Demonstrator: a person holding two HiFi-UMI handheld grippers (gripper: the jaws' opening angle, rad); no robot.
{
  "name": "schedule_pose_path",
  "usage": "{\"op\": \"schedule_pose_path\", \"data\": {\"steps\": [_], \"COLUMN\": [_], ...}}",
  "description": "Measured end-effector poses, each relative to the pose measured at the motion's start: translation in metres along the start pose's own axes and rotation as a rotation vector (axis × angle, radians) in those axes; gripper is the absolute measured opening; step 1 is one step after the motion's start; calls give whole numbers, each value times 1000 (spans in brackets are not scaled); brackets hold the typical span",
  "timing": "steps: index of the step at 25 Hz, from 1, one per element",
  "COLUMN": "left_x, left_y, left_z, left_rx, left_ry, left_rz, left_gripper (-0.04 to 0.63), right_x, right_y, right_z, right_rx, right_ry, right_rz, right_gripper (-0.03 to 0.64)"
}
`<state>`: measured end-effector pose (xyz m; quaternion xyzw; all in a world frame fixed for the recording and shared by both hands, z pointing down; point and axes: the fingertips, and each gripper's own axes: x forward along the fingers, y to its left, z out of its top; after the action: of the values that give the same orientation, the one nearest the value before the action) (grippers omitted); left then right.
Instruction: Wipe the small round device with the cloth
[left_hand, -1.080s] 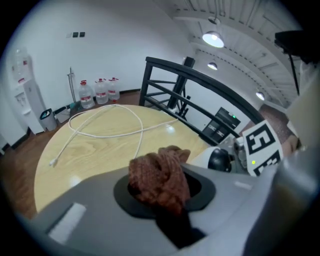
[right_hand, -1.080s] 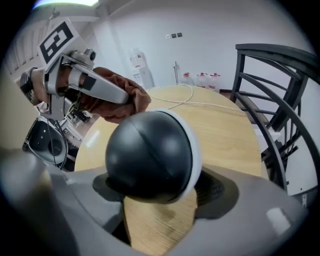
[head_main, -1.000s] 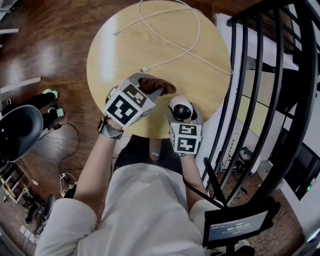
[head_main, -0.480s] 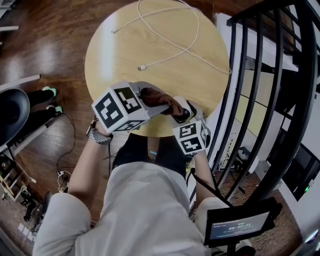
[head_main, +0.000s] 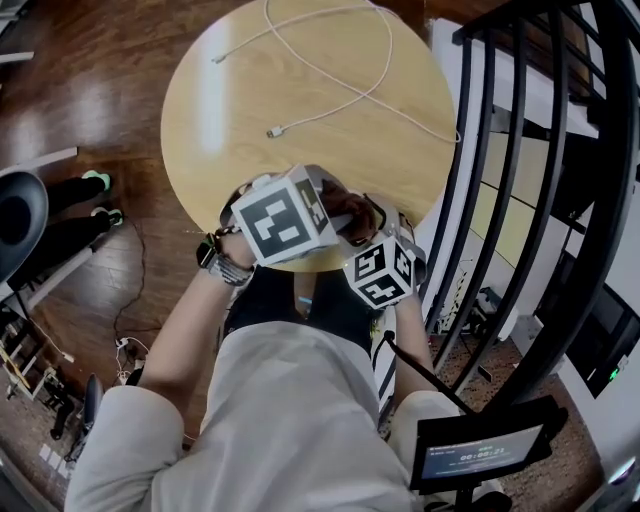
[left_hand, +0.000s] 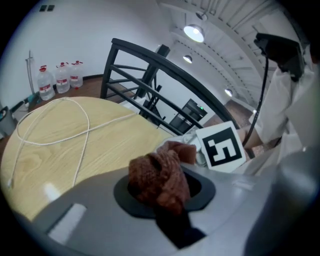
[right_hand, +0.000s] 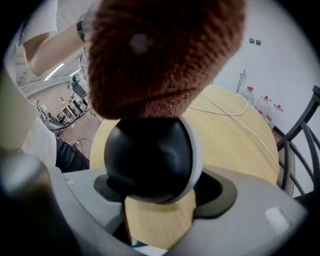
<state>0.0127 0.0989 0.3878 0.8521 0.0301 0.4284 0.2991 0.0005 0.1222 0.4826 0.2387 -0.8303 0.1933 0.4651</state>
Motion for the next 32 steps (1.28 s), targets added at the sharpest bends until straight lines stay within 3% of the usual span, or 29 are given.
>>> {"op": "schedule_pose_path", "data": {"steps": [4,8,10,14,20,32], "left_x": [2,7,12,19,31,49], "left_y": [7,42,53,60,70,81], "left_z": [-1,-16,-29,-34,-42,-55], "left_rx": [-4,56,48,-5,-8,-50], "left_ry": [32,142,186,167,196,355], "left_rz": [-21,116,137,112,98,85], "left_gripper": [87,86,84,84,84,84], "right_x": [-1,-3,-3,-5,-6,-3], "right_y": [3,7,8,10,12,9], "right_z": [1,4,6,9,12,11], "right_rx": [8,6,6,8,13,55], "right_ry": [-17,-21,-27,-39,-45,-68], "right_rz": [4,8,4,7,17,0], "right_gripper": [350,350,350,350,351,354]}}
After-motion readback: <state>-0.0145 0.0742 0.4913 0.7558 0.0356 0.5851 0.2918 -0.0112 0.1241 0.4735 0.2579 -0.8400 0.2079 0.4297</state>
